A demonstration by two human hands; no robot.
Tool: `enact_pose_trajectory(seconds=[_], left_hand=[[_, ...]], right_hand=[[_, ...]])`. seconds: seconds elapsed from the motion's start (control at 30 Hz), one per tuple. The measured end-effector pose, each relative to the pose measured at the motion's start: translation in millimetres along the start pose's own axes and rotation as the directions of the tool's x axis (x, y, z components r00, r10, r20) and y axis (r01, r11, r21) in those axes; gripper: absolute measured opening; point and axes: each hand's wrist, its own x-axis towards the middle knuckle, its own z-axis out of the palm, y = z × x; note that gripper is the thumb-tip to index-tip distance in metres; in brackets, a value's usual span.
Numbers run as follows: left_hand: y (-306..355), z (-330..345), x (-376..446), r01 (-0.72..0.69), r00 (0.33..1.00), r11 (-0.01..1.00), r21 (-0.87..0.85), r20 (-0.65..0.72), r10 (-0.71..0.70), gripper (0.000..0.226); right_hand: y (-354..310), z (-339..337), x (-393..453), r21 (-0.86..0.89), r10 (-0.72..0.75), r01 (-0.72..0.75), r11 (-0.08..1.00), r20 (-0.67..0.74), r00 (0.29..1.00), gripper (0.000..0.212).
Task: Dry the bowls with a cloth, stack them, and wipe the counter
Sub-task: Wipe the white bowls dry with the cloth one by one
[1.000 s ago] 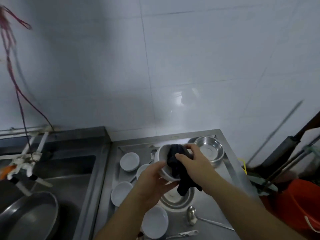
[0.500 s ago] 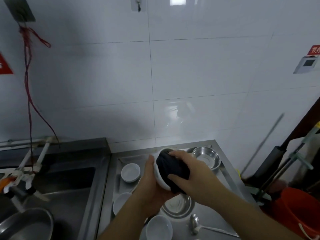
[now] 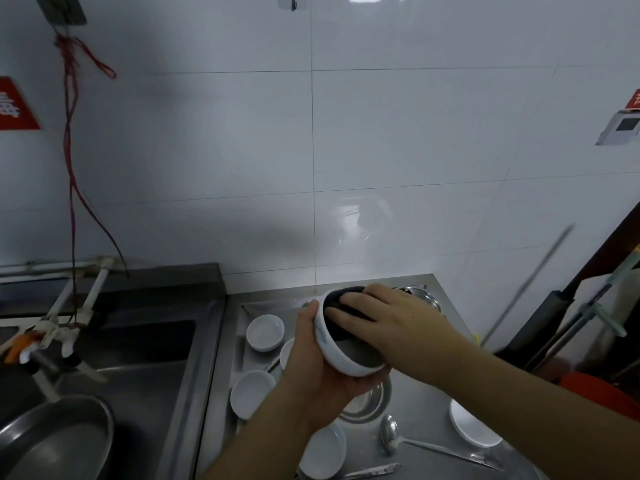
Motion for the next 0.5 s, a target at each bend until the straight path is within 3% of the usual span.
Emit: enact_pose_trajectory(seconds=[0.1, 0.2, 0.27, 0.37, 0.43, 0.5], left_hand=[[8.3, -5.1, 4.3, -0.086, 0.996, 0.992, 0.091, -0.026, 0.089, 0.062], [13.0, -9.8, 11.5, -0.138, 0.989, 0.981, 0.136, -0.031, 0.143, 0.067], [14.5, -11.0, 13.1, -0.158, 0.987, 0.971, 0.178, -0.007, 0.162, 0.07], [16.3, -14.6, 12.2, -0.165, 0.986, 0.962, 0.219, 0.044, 0.159, 0.068], [15.4, -16.3, 11.9, -0.186, 0.982, 0.948, 0.26, 0.011, 0.19, 0.054], [13.5, -18.4, 12.2, -0.194, 0.976, 0.946, 0.26, -0.044, 0.212, 0.053]], right_hand=[[-11.9, -5.1, 18.9, 0.046, 0.227, -0.243, 0.969, 0.225, 0.948, 0.059], [-15.8, -13.1, 35.4, 0.093, 0.392, -0.49, 0.867, 0.478, 0.786, 0.038], [-10.4, -21.9, 43.0, 0.174, 0.394, -0.594, 0.785, 0.6, 0.696, 0.023], [2.3, -33.4, 48.6, 0.319, 0.301, -0.697, 0.642, 0.732, 0.611, 0.019], [9.4, -33.8, 44.5, 0.443, 0.224, -0.783, 0.436, 0.79, 0.571, 0.02], [10.0, -27.7, 34.4, 0.522, 0.179, -0.851, 0.052, 0.834, 0.522, 0.02]])
